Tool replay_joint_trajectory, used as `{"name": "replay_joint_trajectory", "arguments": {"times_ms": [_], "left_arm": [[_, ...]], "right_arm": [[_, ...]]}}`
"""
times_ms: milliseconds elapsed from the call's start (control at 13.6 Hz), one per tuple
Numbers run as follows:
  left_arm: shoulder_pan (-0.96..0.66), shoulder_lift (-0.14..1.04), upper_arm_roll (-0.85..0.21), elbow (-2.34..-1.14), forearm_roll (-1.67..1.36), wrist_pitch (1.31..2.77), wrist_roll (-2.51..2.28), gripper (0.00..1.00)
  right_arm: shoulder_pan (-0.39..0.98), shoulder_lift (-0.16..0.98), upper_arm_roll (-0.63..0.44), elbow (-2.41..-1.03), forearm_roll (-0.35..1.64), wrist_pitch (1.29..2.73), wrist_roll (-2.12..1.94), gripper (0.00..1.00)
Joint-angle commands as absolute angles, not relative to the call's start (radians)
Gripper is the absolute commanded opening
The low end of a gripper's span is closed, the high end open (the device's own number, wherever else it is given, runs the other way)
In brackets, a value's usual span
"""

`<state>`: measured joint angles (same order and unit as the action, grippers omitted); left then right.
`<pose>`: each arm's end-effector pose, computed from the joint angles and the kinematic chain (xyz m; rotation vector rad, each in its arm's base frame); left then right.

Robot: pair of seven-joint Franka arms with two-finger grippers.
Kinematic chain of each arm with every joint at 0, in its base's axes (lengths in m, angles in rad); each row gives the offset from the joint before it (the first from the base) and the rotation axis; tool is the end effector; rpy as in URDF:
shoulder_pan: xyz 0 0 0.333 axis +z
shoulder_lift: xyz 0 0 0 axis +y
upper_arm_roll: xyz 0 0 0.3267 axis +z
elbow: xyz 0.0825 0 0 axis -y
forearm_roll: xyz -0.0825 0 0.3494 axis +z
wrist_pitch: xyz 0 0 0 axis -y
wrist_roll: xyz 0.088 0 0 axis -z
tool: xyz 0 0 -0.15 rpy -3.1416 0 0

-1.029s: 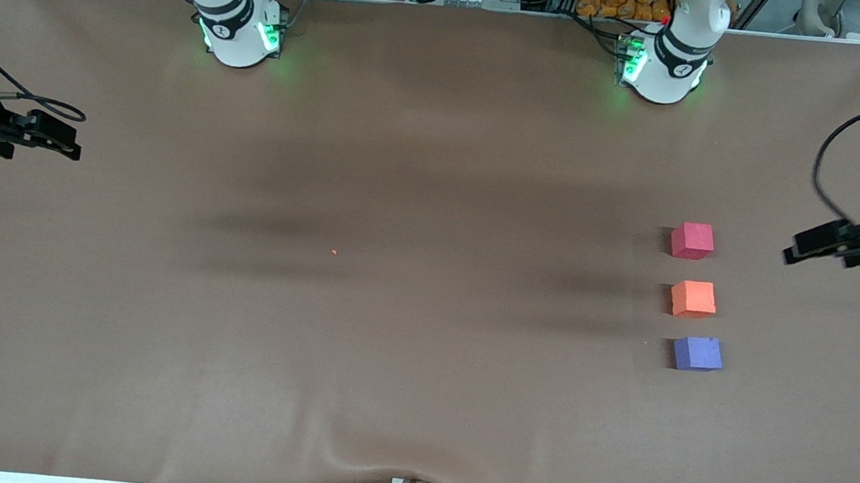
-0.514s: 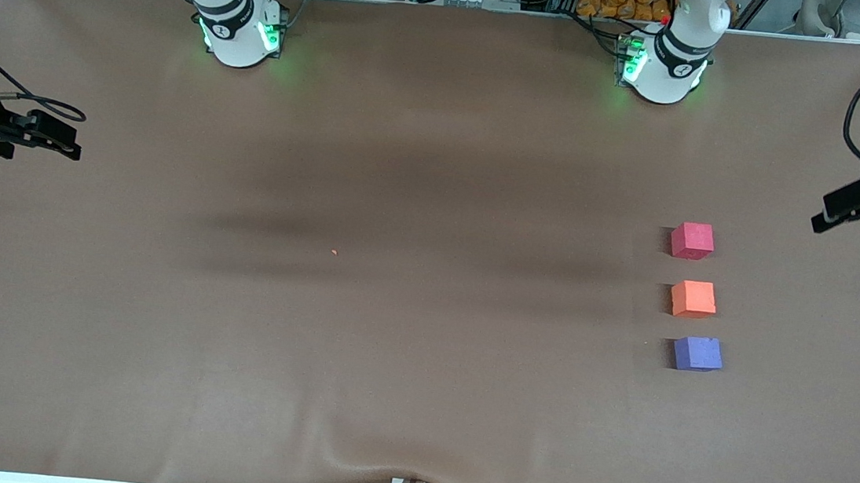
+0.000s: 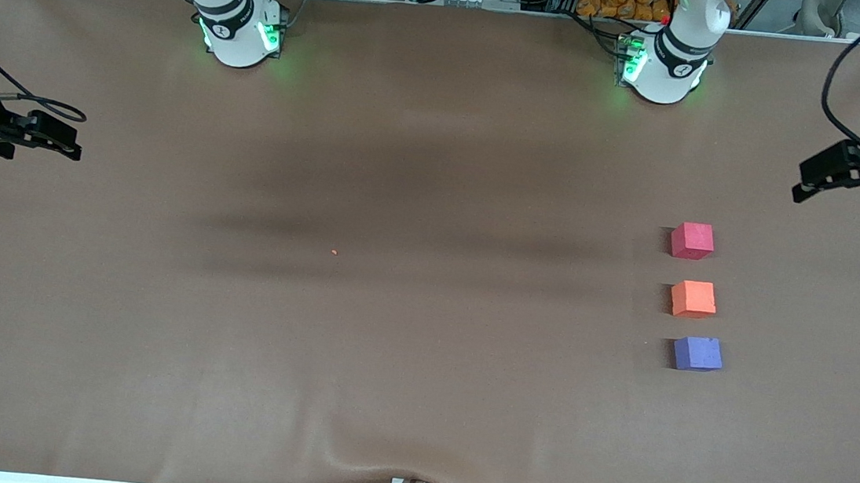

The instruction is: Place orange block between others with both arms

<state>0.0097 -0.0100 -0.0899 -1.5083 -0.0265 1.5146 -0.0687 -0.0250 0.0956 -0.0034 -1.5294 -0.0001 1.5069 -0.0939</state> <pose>0.5102 -0.0454 0.6196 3.1148 -0.0206 0.0223 0.5362 -0.0152 0.5545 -3.1277 -0.1025 0.1847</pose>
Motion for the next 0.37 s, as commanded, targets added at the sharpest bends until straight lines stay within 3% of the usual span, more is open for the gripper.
{"name": "replay_joint_trajectory", "arguments": {"times_ms": [0,294], "left_arm": [[-0.044,-0.126,-0.057,-1.638,0.018,1.520,-0.125,1.00],[-0.057,-0.117,-0.055,-1.626,0.072,1.520,-0.136,1.00]], "right_arm": [[-0.029,0.100,0.000,-1.523,-0.009,1.500,-0.095,1.00],[-0.028,0.100,0.000,-1.523,-0.009,1.503,-0.095,1.00]]}}
